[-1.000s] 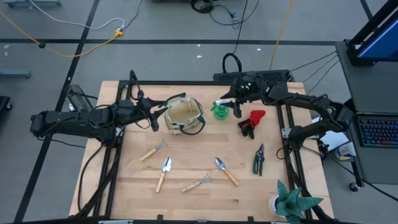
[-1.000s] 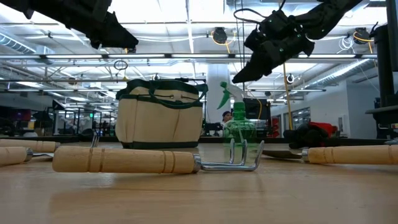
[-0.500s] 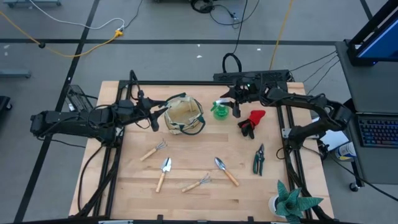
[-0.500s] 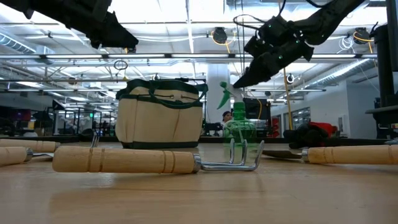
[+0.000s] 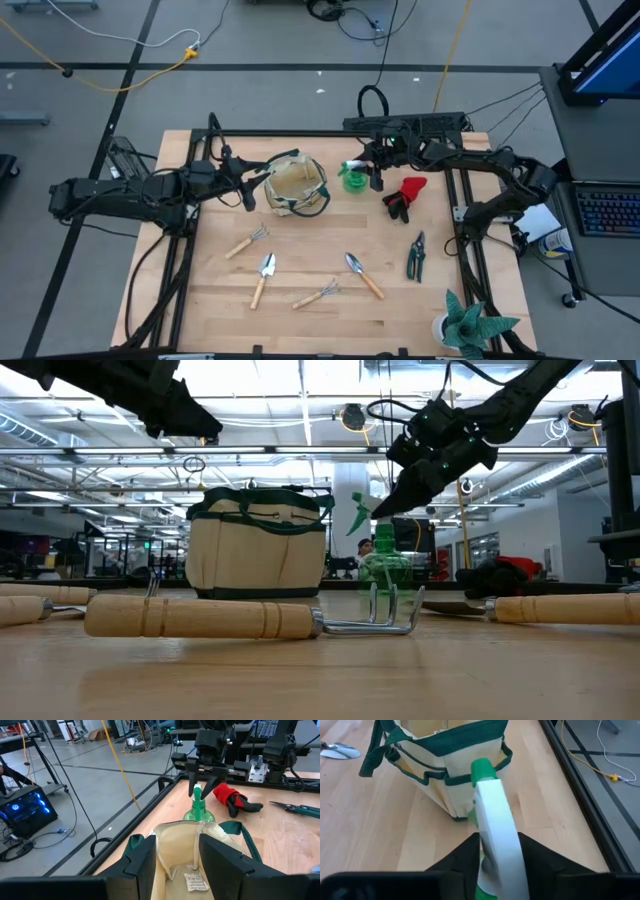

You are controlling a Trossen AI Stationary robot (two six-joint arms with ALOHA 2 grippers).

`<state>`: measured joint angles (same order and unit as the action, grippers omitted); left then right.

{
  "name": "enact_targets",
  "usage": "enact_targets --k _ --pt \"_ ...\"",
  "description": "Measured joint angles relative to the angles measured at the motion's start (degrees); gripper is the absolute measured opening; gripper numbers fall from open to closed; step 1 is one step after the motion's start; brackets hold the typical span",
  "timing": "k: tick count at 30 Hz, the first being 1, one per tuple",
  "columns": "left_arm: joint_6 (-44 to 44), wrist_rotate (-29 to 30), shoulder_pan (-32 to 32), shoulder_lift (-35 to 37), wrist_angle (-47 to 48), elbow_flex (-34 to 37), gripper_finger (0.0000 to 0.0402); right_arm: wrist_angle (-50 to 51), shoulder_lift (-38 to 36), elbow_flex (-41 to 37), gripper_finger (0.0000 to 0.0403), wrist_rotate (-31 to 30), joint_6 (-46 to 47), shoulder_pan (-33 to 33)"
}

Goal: Pick & Place Garden tools in Gardening bag
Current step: Put the green spray bottle into the brown gardening bag

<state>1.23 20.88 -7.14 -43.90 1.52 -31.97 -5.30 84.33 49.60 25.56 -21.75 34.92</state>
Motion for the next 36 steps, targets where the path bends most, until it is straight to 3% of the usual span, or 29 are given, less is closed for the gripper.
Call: enact_targets --k 4,13,18,22,26,29,36 --pt "-0.25 0.0 -0.01 0.0 0.0 0.0 0.0157 0.0 -0.02 0.04 0.007 0.05 0.36 -0.02" --pt "-4.74 -1.62 0.04 0.0 0.02 0.01 0.0157 0.08 -3.66 0.04 0.0057 -0.62 6.09 -0.73" --pt "-4.81 -7.93 0.09 -0.47 -0.21 0.02 0.0157 -0.47 -11.14 0.04 0.0053 -12.2 9.09 -4.84" --pt "-4.79 -8.76 0.07 -2.79 -0.84 0.06 0.0157 -3.76 -16.79 0.04 0.0049 -21.73 14.58 -9.37" --pt "-3.23 -9.47 0.07 -6.71 0.06 0.04 0.0157 -9.31 -19.76 0.04 0.0049 -24.04 18.97 -13.52" --pt "3.59 -12.41 0.07 -9.21 0.15 0.04 0.0157 -12.71 -20.07 0.07 0.0049 -23.81 21.76 -16.04" --pt "8.88 -12.98 0.02 -13.72 -0.27 -0.5 0.0157 -19.32 -15.77 0.15 0.0049 -23.8 25.39 -20.09"
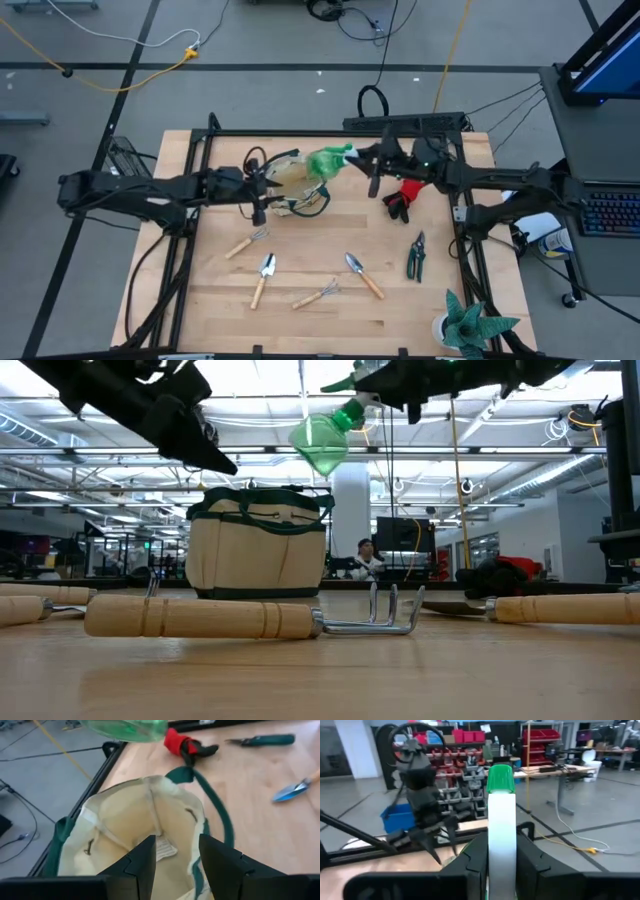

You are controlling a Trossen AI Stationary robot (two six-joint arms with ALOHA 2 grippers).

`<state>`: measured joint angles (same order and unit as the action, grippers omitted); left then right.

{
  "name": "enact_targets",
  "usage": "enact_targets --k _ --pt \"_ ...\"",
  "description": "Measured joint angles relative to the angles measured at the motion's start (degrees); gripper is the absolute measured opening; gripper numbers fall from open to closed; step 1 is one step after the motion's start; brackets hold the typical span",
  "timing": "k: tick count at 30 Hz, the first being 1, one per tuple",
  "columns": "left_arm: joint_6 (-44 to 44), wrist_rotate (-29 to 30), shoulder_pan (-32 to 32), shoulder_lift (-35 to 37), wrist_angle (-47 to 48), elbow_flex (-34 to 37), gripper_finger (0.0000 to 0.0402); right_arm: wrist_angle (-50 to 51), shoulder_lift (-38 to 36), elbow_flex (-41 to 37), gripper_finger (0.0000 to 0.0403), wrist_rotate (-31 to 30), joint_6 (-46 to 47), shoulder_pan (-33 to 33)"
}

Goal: Pick & Place Garden tools in Gardening bag
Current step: Put the green spray bottle into the brown gardening bag

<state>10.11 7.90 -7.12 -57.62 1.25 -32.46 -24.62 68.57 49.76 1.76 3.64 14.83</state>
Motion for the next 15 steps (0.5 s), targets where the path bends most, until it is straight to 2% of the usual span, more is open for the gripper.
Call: enact_targets --k 7,15 --pt "2.24 -2.36 0.11 -2.4 9.29 -4.05 0.0164 -4.73 6.87 0.0 0.0049 0.0 1.57 -0.36" --pt "4.84 -3.2 0.09 -2.92 16.21 -6.76 0.0219 -9.09 11.97 0.0 0.0053 -0.02 1.92 -0.32"
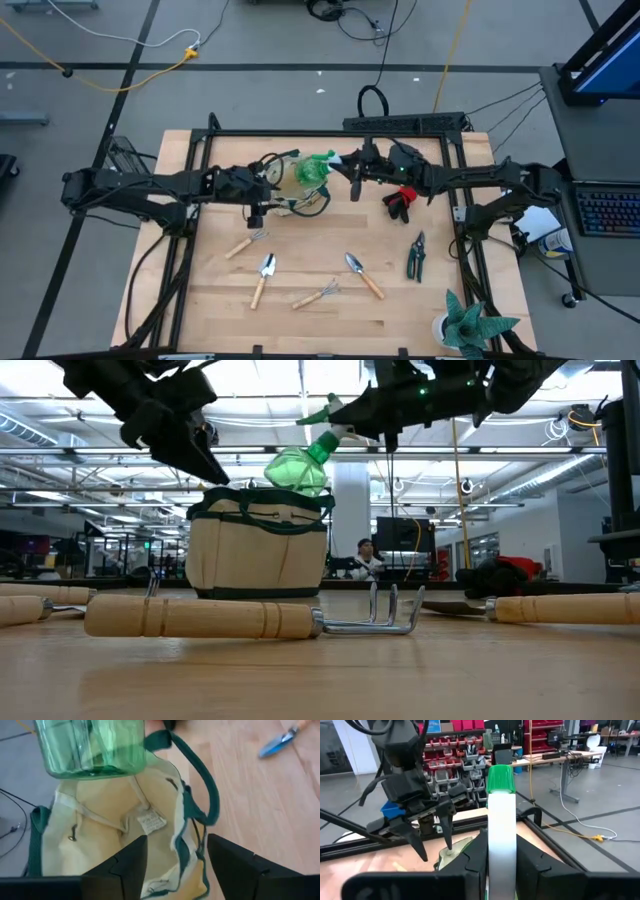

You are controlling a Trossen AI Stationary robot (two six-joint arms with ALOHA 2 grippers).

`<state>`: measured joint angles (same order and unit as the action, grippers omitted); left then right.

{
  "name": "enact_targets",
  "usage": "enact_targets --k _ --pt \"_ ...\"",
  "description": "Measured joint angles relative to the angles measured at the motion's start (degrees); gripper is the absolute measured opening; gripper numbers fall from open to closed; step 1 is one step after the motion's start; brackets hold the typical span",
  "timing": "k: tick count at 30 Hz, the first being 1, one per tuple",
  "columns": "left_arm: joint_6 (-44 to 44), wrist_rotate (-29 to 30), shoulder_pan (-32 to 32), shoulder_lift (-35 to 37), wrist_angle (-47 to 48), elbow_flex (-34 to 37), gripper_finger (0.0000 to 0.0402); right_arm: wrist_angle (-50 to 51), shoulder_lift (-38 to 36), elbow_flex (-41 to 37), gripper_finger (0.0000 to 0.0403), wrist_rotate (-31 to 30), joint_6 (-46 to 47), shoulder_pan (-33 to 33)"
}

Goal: Pick & Place Garden tools in Gardening bag
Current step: Put the green spray bottle into the brown gardening bag

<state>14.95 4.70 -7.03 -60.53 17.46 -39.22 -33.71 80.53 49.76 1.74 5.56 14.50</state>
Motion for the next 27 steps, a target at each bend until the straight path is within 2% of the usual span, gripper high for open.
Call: enact_targets --k 3,7,12,19,22,27 --pt "-1.19 -1.83 -0.02 -0.05 2.55 0.0 0.0222 0.04 1.61 0.02 0.0051 -0.09 0.3 0.24" --pt "-1.49 -3.16 0.0 -1.72 3.83 0.02 0.0194 -0.28 3.58 0.0 0.0051 -0.17 1.27 0.42" --pt "2.58 -1.4 0.0 -3.8 1.72 0.02 0.0125 0.55 4.7 0.0 0.0051 -0.26 0.71 0.45" --pt "6.14 -0.29 0.02 -4.37 -7.44 0.02 0.0015 4.7 4.33 0.0 0.005 -0.44 0.37 0.81" --pt "6.19 -0.51 0.02 -4.34 -11.13 0.02 0.001 6.6 4.15 0.0 0.005 -0.59 0.57 0.8" --pt "7.09 -5.54 0.5 -5.02 -14.73 0.02 0.001 9.68 4.18 0.0 0.005 -4.5 -0.34 0.81"
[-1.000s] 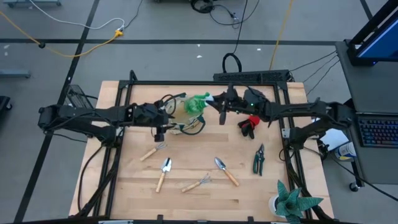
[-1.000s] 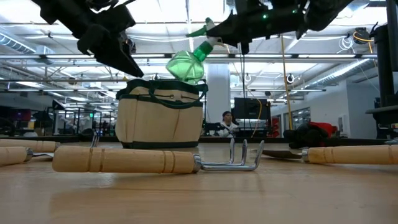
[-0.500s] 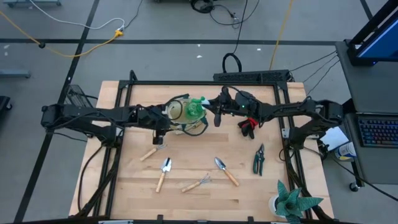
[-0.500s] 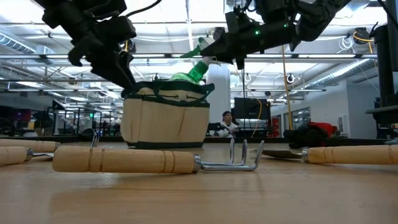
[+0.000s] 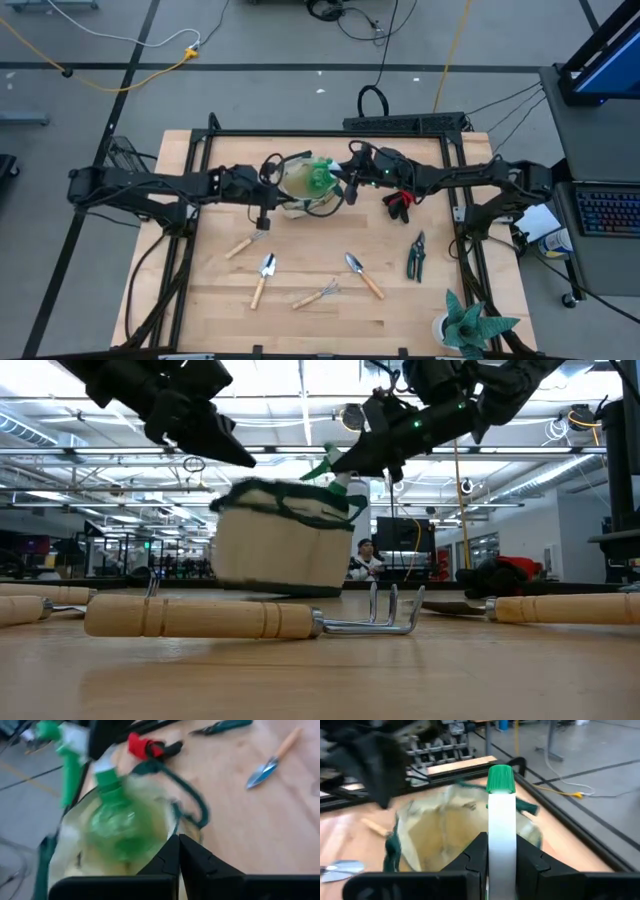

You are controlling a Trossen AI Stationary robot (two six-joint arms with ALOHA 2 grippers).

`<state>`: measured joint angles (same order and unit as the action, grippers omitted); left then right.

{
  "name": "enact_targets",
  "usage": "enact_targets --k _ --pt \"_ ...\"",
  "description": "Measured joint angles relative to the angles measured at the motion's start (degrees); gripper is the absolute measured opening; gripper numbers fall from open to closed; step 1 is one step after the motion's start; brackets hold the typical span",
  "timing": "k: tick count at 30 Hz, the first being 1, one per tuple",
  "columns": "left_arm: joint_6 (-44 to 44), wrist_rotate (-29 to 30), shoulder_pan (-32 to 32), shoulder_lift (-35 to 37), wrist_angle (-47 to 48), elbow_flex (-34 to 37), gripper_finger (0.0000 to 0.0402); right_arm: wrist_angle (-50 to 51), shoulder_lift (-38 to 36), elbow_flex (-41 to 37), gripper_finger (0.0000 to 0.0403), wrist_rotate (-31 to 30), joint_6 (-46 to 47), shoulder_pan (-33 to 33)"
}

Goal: Pick & Place Garden tools in Gardening bag
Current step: Put the green spray bottle into the brown gardening bag

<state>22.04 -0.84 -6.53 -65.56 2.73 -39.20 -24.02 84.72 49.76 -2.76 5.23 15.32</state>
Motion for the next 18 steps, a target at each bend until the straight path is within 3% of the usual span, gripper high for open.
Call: enact_targets --k 9,13,18 --pt "-0.16 -0.59 2.72 -4.26 -2.59 0.0 0.0009 4.11 0.03 0.0 0.005 -3.38 -0.35 0.07" --pt "0.17 3.87 3.82 -4.47 -6.4 -0.02 0.0004 6.05 -0.08 0.0 0.005 -3.2 -2.06 0.08" --pt "0.12 6.85 4.03 -3.35 -2.95 -1.7 0.0052 12.16 -2.29 0.0 0.005 -3.17 -3.07 0.83"
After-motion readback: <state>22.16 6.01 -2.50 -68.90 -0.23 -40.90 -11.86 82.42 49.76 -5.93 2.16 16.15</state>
